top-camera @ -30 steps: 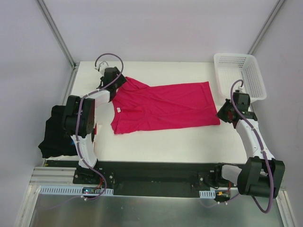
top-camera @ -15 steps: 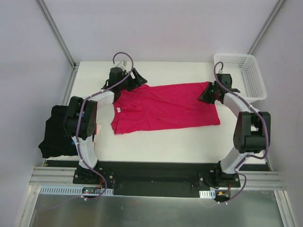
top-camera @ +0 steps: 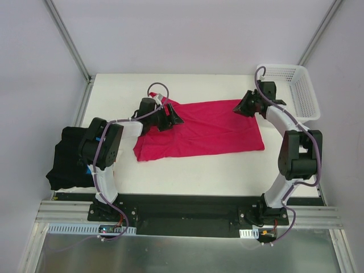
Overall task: Fold and stack the t-shirts
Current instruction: Fold the flattened tshirt in 1/3 of the way
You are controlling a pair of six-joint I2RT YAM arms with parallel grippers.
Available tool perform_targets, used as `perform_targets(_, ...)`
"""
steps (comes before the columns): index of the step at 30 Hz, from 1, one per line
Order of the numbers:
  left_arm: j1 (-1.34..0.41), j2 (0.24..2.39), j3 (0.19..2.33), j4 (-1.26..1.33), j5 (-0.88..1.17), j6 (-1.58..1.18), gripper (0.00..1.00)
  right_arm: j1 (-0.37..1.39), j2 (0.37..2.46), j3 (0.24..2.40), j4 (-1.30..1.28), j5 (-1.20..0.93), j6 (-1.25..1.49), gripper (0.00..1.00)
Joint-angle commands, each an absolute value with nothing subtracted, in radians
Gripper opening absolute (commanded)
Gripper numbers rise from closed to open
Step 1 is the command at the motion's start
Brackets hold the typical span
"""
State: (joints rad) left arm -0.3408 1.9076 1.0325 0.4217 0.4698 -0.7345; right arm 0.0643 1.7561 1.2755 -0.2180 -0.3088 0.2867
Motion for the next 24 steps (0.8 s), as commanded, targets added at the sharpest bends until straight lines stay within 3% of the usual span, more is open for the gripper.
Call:
perform_targets(1, -0.345, 1.845, 1.002, 0.459, 0.463, -0.762, 0.76, 0.058, 1.761, 1.341, -0.219, -0.324, 0.285, 0.19)
perform_targets(24, -0.287, 1.743, 0.759, 0.531, 0.219, -0.885, 0.78, -0.02, 1.594, 1.312, -0.233, -0.313, 0.282, 0.22)
